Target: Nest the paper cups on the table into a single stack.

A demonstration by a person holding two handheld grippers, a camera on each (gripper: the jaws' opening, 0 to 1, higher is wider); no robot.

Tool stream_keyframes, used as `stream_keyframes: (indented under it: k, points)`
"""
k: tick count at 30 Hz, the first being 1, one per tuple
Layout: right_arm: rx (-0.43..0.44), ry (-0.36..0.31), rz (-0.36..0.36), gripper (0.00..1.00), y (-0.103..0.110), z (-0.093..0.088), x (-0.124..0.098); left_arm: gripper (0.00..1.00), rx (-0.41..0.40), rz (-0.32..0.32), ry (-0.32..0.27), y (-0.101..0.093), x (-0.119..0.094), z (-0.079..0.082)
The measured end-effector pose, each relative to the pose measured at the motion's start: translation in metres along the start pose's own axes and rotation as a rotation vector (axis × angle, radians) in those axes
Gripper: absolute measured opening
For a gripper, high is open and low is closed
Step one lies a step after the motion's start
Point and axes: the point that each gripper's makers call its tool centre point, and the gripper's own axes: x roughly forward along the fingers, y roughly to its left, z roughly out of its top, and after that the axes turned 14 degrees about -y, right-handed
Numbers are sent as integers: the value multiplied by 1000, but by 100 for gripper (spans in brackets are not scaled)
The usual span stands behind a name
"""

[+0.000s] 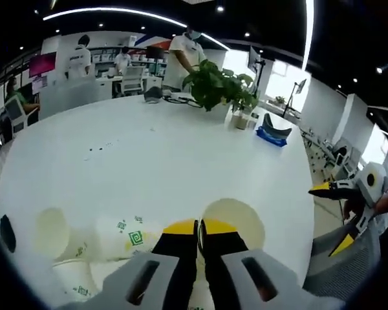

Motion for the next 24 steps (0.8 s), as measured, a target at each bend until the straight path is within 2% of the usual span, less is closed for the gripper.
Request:
stream_keyframes:
  k: [13, 24]
  points:
    - [-20, -3, 17, 89, 3, 1, 1, 0, -34, 14, -12, -11, -33, 13]
    - [-42, -1, 39, 90, 8, 2, 2, 0, -58, 21, -26, -22, -71, 22]
